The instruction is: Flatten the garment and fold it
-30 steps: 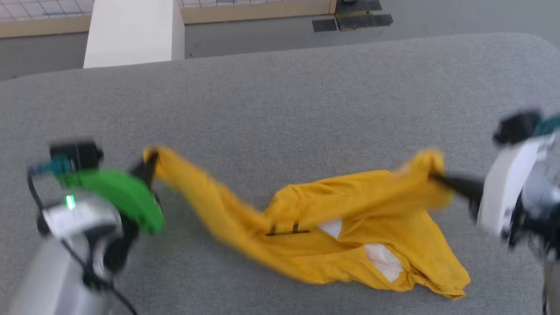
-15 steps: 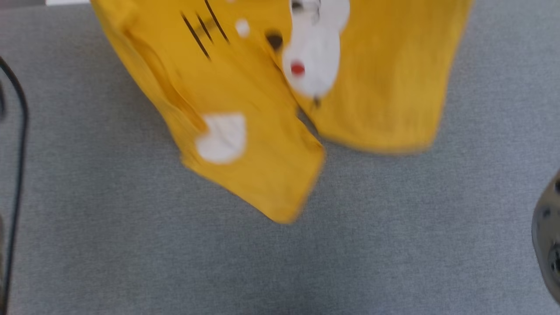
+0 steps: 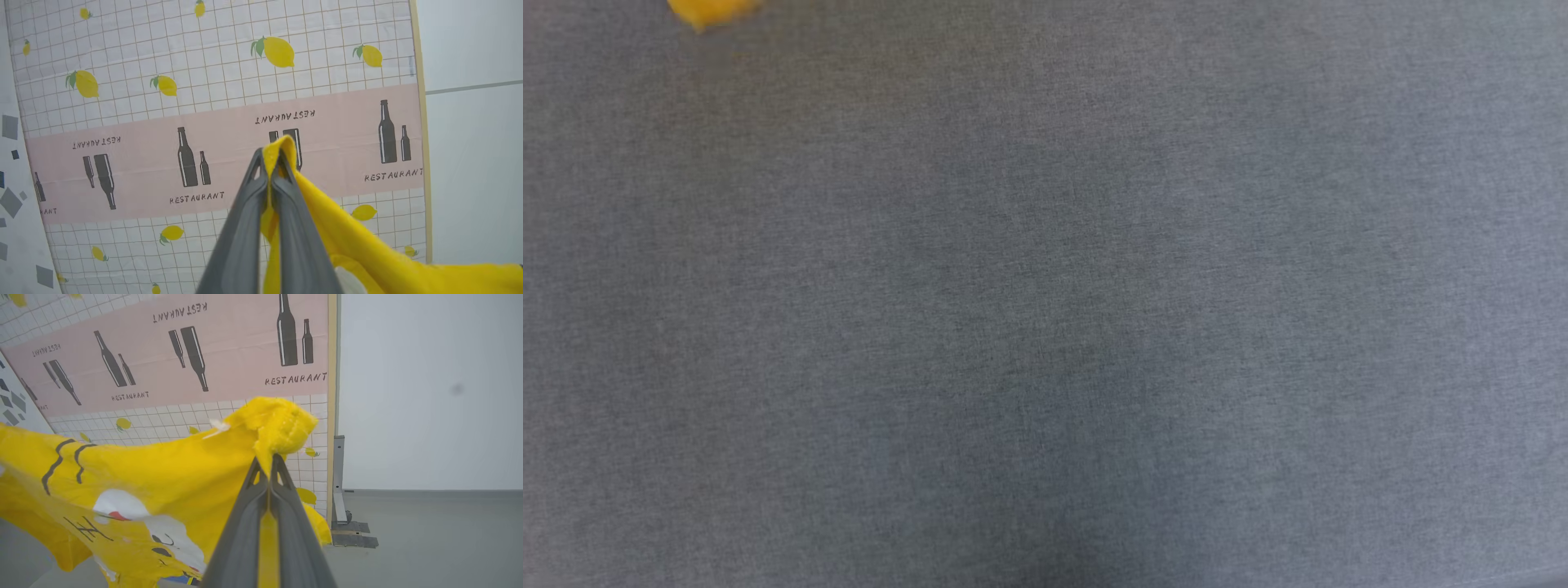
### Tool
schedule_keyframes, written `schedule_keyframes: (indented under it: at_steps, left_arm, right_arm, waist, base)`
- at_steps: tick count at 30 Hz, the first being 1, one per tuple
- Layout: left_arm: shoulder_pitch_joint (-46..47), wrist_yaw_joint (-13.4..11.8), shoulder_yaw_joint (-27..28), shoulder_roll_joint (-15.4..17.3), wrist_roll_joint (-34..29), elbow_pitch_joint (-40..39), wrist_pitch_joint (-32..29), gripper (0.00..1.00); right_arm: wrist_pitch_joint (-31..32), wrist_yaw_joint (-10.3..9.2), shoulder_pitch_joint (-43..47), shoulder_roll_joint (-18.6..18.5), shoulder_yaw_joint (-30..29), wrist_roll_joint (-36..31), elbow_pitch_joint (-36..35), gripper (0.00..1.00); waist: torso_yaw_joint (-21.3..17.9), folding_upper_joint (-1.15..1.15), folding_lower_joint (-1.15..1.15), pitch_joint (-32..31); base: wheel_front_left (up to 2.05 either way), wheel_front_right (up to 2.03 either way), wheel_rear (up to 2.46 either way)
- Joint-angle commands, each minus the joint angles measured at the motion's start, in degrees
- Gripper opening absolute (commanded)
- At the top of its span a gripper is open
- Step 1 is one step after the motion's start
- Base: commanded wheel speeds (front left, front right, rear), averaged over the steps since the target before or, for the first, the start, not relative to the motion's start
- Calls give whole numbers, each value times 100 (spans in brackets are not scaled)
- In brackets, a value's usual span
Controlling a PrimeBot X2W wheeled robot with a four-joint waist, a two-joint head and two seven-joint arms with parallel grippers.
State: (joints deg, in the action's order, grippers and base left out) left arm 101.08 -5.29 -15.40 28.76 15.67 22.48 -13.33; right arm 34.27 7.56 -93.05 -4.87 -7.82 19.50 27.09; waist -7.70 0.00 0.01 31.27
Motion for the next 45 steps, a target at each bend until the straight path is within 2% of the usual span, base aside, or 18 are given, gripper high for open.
schedule_keyframes:
  at_steps: [1,6,12,16,21,24,28,35,40,45]
  left_arm:
    - [51,6,21,21,0,104,175,0]
    - [-207,133,50,-41,178,470,550,0]
    - [-1056,299,131,-178,554,835,941,0]
    - [-2009,418,109,-270,777,871,1142,0]
    - [-3518,410,235,-398,1202,527,1300,0]
    - [-4555,292,322,-411,1429,105,1239,0]
    - [-6194,16,399,-386,1726,-691,896,0]
    - [-9023,-705,403,-464,2232,-2077,39,0]
    - [-10352,-1060,318,-561,2498,-2493,-371,0]
    - [-11228,-1183,109,-590,2864,-2601,-1016,0]
  right_arm:
    - [-156,-8,-105,30,-84,-57,114,0]
    - [-278,-8,-67,24,-110,159,446,0]
    - [-355,-8,654,-229,292,629,471,0]
    - [-389,-8,1496,-459,696,1181,254,0]
    - [-505,-8,2905,-892,1201,1801,-224,0]
    - [-604,-8,3796,-1094,1351,2110,-527,0]
    - [-766,-8,5025,-1311,1498,2378,-924,0]
    - [-1165,-8,6917,-1519,1401,2361,-1238,0]
    - [-1236,-8,7933,-1706,1590,1941,-1205,0]
    - [-964,-8,8800,-1925,1774,1644,-1145,0]
  waist:
    - [19,0,-1,56]
    - [149,0,-1,64]
    - [319,0,-1,-205]
    - [448,0,-1,-617]
    - [601,0,-1,-1269]
    - [657,0,-1,-1612]
    - [714,0,-1,-2021]
    - [814,0,-1,-2431]
    - [867,0,-1,-2615]
    - [935,0,-1,-2725]
  base:
    - [0,0,0]
    - [0,0,0]
    - [0,0,0]
    - [0,0,0]
    - [0,0,0]
    - [0,0,0]
    - [0,0,0]
    - [0,0,0]
    - [0,0,0]
    - [0,0,0]
